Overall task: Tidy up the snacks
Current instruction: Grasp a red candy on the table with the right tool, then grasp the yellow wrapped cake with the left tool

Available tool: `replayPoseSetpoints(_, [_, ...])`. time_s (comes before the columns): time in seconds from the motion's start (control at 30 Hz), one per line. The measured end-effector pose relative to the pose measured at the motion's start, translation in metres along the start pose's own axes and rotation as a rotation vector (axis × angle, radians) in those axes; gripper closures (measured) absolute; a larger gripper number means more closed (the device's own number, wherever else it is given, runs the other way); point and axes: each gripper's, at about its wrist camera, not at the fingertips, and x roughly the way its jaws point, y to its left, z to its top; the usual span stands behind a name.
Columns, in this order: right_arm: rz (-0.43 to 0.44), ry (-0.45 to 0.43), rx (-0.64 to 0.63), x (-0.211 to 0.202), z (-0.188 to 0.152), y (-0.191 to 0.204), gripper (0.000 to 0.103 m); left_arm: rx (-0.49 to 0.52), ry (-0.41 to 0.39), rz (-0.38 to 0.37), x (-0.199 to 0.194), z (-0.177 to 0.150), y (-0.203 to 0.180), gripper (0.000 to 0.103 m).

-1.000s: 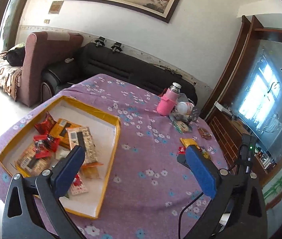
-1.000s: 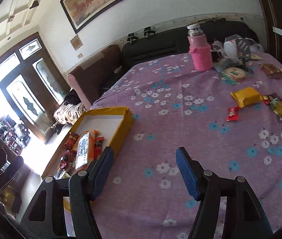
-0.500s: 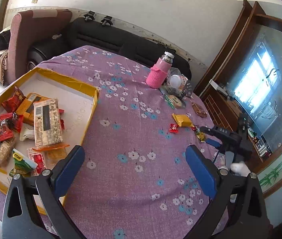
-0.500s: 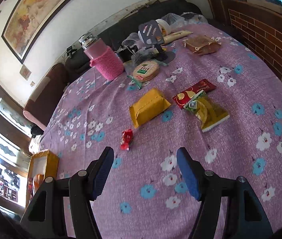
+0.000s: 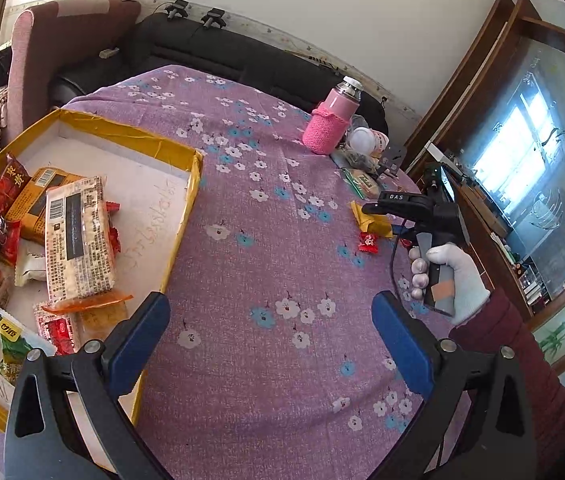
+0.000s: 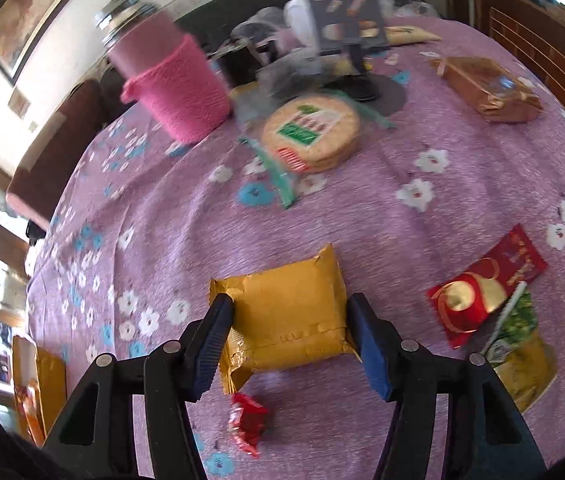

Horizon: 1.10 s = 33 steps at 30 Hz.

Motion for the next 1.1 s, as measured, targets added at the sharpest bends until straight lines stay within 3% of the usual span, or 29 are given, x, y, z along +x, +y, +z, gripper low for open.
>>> replayPoseSetpoints(0.17, [-0.02,0.002,-0.354,-0.001,-0.052,0.088,0.04,-0.007,0.031,-0.014,0.006,-0.003,0.0,0.002])
replayPoseSetpoints(0.23, [0.081,0.06,-0.445,-0.005,-0.077,0.112,0.042,0.003,0.028,-0.017,0.004,-0.003,-0.003,0.002])
replayPoseSetpoints(0.3, [0.265,0.157,-0.449,-0.015,-0.095,0.121,0.047,0.012,0.025,-0.014,0.002,-0.003,-0.005,0.002])
replayPoseSetpoints(0.33, [0.331,0.155,-0.427,-0.026,-0.098,0.118,0.047,0.018,0.024,-0.012,0.001,-0.004,-0.006,0.002])
replayPoseSetpoints(0.4, [0.363,0.076,-0.329,-0.051,-0.094,0.097,0.044,0.023,0.028,-0.011,0.002,-0.004,-0.007,0.002])
replayPoseSetpoints(0.5, [0.236,-0.058,-0.219,-0.074,-0.089,0.057,0.042,0.021,0.052,-0.019,0.01,-0.007,-0.008,0.002])
replayPoseSetpoints(0.6, [0.184,-0.041,-0.144,-0.066,-0.085,0.03,0.042,0.039,0.084,-0.025,0.02,-0.011,-0.015,0.002])
replayPoseSetpoints(0.7, [0.126,-0.038,-0.155,-0.055,-0.094,0.028,0.042,0.071,0.105,-0.007,0.028,-0.014,-0.023,0.002])
replayPoseSetpoints(0.87, [0.073,-0.072,-0.168,-0.035,-0.104,0.043,0.045,0.174,0.122,0.104,0.041,-0.015,-0.034,0.002])
replayPoseSetpoints(0.97, [0.022,-0.123,-0.206,-0.033,-0.11,0.05,0.056,0.23,0.135,0.164,0.055,-0.012,-0.036,0.002])
replayPoseSetpoints(1.03, [-0.036,-0.152,-0.236,-0.032,-0.112,0.05,0.077,0.255,0.146,0.19,0.067,-0.008,-0.037,0.002])
replayPoseSetpoints(1.1, [-0.012,-0.152,-0.213,-0.032,-0.11,0.044,0.079,0.279,0.154,0.206,0.082,-0.003,-0.038,0.002])
